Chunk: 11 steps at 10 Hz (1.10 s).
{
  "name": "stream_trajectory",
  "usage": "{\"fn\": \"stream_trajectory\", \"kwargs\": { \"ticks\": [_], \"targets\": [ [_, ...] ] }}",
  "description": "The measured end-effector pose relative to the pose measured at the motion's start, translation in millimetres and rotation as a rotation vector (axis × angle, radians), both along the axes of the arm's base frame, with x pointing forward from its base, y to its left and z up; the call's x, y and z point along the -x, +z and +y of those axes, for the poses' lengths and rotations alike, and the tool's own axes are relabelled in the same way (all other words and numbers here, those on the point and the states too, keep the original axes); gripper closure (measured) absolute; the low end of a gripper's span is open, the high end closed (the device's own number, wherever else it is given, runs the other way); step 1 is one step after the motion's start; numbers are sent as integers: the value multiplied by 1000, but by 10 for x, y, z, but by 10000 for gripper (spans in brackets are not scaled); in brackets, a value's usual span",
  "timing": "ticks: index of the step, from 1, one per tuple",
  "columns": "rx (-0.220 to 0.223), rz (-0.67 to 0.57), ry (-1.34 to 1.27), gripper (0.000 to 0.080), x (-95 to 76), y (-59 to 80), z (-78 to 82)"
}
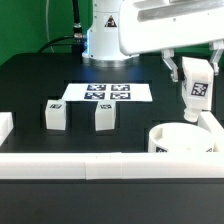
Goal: Assemble stool
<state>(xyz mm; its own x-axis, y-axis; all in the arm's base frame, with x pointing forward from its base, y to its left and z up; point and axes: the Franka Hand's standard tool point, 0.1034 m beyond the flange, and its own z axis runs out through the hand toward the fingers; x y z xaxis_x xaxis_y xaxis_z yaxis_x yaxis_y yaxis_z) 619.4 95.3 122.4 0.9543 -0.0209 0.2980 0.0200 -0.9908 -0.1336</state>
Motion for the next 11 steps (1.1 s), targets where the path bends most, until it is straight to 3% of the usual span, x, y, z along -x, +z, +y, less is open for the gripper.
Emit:
{"fn": "stream_trajectory", "kwargs": {
  "ticks": [4,7,11],
  "targets": [
    [-2,2,-3,475,9,-19,7],
    [-38,1,-13,475,69,-185,222],
    [-35,-6,1,475,59,-221,236]
  ]
}}
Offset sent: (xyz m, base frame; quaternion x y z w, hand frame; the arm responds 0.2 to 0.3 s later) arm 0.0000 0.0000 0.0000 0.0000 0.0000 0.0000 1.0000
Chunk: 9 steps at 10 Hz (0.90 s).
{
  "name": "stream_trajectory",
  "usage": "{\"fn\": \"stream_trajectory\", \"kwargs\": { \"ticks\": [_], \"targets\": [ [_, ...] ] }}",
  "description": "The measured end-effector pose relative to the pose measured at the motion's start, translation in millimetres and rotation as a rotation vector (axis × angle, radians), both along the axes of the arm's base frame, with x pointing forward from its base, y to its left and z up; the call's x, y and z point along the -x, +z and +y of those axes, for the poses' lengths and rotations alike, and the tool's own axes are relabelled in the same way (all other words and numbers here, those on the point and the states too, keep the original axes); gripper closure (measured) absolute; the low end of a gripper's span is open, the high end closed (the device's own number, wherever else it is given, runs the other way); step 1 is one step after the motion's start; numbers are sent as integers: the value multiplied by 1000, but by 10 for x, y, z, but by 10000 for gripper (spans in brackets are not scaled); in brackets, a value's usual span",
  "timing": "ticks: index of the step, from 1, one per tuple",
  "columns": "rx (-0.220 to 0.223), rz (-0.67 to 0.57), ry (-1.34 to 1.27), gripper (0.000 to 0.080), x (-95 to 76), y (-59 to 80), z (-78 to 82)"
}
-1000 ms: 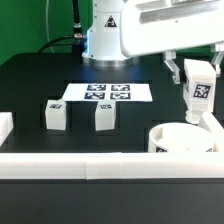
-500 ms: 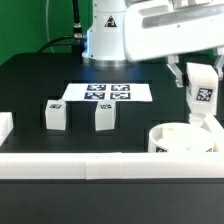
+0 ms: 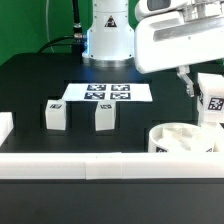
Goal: Assemble stool
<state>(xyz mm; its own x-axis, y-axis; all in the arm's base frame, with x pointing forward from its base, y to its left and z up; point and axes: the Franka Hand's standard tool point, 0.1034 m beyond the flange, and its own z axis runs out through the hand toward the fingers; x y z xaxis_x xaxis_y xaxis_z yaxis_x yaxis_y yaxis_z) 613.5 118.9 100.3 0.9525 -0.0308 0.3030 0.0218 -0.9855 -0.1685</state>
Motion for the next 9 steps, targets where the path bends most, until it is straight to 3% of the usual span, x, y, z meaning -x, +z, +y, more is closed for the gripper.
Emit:
{"fn": "stream_trajectory", "kwargs": {
  "ticks": [9],
  "targets": [
    [6,7,14,475,-23,-109,-54]
  ]
}}
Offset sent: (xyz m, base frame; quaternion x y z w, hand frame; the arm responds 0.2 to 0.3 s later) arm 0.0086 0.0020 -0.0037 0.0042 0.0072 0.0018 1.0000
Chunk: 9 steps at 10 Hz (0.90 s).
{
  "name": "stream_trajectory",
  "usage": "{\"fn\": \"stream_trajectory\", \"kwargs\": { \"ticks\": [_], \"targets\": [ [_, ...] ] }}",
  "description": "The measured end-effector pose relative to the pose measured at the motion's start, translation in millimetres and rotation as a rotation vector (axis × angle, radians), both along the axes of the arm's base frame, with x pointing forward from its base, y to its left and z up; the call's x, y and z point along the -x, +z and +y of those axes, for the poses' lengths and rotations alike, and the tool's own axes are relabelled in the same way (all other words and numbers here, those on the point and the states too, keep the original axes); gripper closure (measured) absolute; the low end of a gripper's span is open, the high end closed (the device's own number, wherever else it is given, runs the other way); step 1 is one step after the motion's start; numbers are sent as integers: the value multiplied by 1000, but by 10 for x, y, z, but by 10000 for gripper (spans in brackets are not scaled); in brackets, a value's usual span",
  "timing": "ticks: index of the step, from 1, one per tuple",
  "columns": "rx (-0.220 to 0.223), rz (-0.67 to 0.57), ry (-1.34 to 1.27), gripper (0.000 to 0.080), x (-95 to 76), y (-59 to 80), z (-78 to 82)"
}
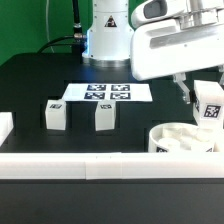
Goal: Assemble stool
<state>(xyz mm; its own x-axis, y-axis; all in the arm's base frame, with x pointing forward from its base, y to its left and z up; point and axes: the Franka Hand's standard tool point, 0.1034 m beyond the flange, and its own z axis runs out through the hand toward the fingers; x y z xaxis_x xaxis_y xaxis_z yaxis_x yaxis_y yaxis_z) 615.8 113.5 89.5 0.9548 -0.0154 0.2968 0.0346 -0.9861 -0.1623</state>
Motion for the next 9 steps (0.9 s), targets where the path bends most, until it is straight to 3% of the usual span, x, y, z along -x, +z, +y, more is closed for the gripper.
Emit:
{"fn": "stream_trajectory", "kwargs": {
  "ticks": [9],
  "targets": [
    [5,-52,-12,475,49,-103,-16]
  ]
}}
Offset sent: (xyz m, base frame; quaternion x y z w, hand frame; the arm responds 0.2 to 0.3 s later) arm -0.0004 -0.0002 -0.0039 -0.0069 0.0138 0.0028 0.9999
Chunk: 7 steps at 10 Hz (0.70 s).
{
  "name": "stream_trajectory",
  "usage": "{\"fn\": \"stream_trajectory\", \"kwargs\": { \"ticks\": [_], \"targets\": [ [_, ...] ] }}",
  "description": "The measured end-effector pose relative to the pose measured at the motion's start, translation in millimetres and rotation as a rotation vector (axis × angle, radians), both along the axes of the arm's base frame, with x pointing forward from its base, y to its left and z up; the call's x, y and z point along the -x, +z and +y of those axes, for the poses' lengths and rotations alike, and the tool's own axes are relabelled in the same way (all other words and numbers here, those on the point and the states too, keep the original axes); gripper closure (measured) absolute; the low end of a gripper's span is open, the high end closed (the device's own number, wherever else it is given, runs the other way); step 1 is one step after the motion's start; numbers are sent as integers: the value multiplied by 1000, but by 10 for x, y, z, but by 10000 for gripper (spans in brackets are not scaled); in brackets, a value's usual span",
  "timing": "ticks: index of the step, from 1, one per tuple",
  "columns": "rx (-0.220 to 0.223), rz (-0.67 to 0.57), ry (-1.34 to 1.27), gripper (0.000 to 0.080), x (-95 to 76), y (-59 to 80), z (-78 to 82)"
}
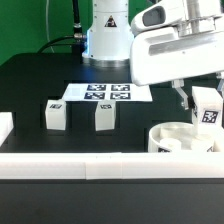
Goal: Assemble stool
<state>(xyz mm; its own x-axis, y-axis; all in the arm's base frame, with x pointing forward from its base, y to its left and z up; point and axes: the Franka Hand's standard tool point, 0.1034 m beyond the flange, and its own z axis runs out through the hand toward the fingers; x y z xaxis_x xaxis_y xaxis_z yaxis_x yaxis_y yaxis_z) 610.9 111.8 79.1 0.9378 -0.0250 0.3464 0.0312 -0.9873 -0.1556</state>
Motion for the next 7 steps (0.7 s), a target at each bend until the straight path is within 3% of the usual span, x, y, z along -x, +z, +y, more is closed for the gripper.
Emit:
{"fn": "stream_trajectory", "kwargs": {
  "ticks": [4,5,6,7],
  "targets": [
    [3,-27,-5,475,13,-19,-11],
    [3,-27,-5,376,12,-19,-11],
    [3,-27,-5,213,10,-17,-11],
    [3,-19,-3,169,8,16,-14]
  ]
}}
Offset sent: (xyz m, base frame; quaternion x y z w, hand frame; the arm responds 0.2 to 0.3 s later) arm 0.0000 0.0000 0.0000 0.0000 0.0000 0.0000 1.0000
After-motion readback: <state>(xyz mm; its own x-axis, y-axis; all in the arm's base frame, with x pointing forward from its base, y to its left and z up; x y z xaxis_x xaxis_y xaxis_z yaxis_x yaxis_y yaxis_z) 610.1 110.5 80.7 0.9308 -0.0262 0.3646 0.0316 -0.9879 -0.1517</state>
